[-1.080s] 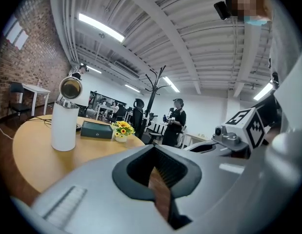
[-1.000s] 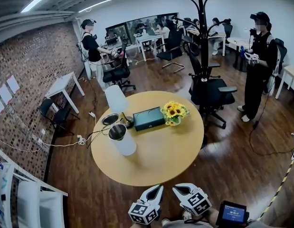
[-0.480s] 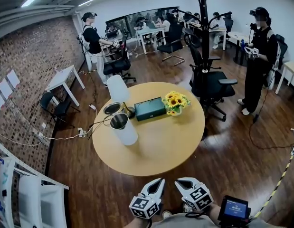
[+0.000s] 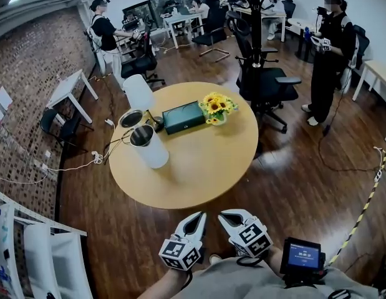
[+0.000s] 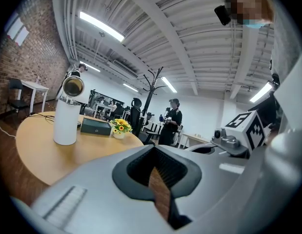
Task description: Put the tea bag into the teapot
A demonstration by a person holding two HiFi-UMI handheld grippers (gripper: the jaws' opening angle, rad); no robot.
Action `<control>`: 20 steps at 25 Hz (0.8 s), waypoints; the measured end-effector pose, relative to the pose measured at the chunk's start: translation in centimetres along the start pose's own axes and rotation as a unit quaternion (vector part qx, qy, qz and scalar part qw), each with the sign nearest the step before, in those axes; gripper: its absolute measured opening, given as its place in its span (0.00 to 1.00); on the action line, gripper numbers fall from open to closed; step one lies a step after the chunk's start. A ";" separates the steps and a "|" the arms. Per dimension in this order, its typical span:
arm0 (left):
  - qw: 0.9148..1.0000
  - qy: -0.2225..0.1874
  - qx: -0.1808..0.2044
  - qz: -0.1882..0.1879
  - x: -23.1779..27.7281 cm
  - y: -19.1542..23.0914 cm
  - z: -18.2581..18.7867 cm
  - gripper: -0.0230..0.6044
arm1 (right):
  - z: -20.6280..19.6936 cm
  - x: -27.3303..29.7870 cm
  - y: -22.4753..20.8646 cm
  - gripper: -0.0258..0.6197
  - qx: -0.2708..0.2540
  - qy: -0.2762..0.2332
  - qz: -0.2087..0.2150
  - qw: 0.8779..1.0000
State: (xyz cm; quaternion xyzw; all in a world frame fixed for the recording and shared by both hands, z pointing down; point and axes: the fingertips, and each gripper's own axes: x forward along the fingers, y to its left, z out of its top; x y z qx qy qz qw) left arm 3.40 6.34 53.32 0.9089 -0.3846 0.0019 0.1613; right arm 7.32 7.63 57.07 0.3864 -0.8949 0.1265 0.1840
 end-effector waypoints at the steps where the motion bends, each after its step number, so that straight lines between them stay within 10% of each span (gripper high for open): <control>1: 1.000 -0.001 -0.001 -0.001 0.0 0.0 0.0 0.04 | 0.0 0.0 0.0 0.05 0.000 0.000 0.000 1.000; 20: 1.000 0.009 -0.004 0.004 0.7 -0.8 0.5 0.04 | 1.0 -0.5 -1.3 0.05 -0.004 -0.001 0.005 1.000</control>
